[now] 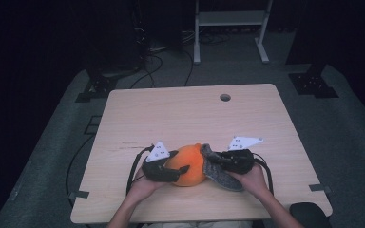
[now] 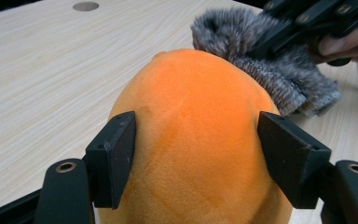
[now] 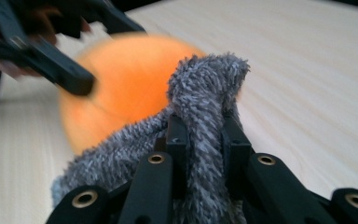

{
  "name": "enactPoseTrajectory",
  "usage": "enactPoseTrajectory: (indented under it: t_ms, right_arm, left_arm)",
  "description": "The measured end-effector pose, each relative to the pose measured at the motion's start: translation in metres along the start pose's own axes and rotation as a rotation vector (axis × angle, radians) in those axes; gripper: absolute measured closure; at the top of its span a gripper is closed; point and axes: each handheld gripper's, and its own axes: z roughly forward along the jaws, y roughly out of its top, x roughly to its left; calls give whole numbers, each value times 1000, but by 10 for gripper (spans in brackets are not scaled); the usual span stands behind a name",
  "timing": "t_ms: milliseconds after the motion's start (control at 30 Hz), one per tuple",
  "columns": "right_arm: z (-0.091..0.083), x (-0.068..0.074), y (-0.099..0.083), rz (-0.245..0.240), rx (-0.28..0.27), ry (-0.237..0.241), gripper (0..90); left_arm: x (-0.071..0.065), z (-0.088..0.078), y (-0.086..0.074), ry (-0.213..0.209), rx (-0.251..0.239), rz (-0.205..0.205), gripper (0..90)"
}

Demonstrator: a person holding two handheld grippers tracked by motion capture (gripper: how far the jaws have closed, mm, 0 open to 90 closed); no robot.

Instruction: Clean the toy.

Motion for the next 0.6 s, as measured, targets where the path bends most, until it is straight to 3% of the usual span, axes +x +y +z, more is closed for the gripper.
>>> enactPoseTrajectory:
  t_ms: [67,100,133,200,267,400,500,600]
  right_arm:
    - [-2,8,7,-16,-56,40,766]
    - [-2,8,7,-16,-56,40,766]
    - [-2,17,12,-50,-84,56,766]
    - [-1,18,12,-58,-70,50,766]
    - [3,4,2,4,-31,30,766]
    - [-1,-6,-2,36,1,-17,766]
    - [-4,5,6,-6,-60,21,765]
    - [-3,13,11,-45,-72,29,765]
  left_arm:
    - [-4,1,0,5,-3,19,300]
    - [-4,1,0,5,-3,19,300]
    - [-6,1,1,12,-2,32,300]
    - [-9,1,2,21,3,51,301]
    - [-10,1,2,22,3,55,305]
    - [-12,1,2,20,1,75,305]
    - [-14,2,2,17,-2,86,304]
    - [-16,2,2,15,-1,95,303]
